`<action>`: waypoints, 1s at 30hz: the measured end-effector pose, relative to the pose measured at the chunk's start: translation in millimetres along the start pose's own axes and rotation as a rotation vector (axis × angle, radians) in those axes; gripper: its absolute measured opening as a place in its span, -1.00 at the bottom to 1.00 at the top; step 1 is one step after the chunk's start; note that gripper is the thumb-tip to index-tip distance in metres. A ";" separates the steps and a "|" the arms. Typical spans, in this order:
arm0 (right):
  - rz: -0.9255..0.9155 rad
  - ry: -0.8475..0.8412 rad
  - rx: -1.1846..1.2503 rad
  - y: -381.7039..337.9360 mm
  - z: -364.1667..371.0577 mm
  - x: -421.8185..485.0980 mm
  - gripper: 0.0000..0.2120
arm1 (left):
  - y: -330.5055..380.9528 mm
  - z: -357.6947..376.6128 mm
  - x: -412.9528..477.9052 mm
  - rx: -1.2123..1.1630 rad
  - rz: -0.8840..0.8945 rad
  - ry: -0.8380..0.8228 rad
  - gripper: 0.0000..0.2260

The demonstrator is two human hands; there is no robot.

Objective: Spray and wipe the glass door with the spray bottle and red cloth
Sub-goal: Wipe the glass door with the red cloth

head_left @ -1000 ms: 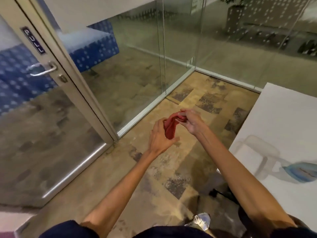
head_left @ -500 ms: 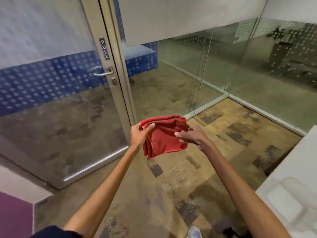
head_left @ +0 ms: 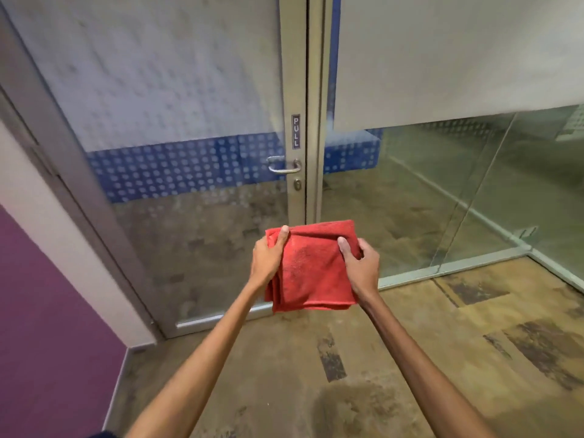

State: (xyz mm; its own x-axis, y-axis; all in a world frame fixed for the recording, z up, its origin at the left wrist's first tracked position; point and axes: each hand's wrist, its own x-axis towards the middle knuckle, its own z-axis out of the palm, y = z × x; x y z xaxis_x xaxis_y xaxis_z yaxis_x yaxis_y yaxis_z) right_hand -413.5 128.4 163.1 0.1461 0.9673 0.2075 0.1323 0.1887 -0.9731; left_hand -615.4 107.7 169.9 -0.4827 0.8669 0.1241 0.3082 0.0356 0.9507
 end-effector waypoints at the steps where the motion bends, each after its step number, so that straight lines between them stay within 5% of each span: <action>1: -0.001 0.016 0.034 -3.2 9.4 5.4 -0.75 | 1.0 -6.4 6.0 0.016 -0.006 -0.044 -0.57; 7: 0.037 0.006 0.075 -10.5 56.3 49.9 -0.64 | 1.2 -52.4 40.4 0.021 -0.045 -0.233 -0.41; 14: 0.047 -0.182 0.149 -27.6 100.7 66.9 -0.82 | 3.8 -85.8 55.8 -0.182 -0.127 0.166 -0.38; 22: -0.127 -0.406 0.180 -66.2 160.6 73.0 -0.39 | 12.4 -127.6 76.6 -0.140 0.114 0.555 -0.71; 30: -0.289 -0.252 0.181 -106.9 272.4 79.9 -0.39 | 2.6 -211.9 140.9 -0.080 0.296 0.665 -0.72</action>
State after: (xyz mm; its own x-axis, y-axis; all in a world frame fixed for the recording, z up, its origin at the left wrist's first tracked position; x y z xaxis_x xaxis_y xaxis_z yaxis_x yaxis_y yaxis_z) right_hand -683.0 231.8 256.3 -0.1189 0.8770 0.4655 -0.0449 0.4636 -0.8849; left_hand -856.3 124.6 250.1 -0.7920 0.3483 0.5014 0.4544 -0.2122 0.8652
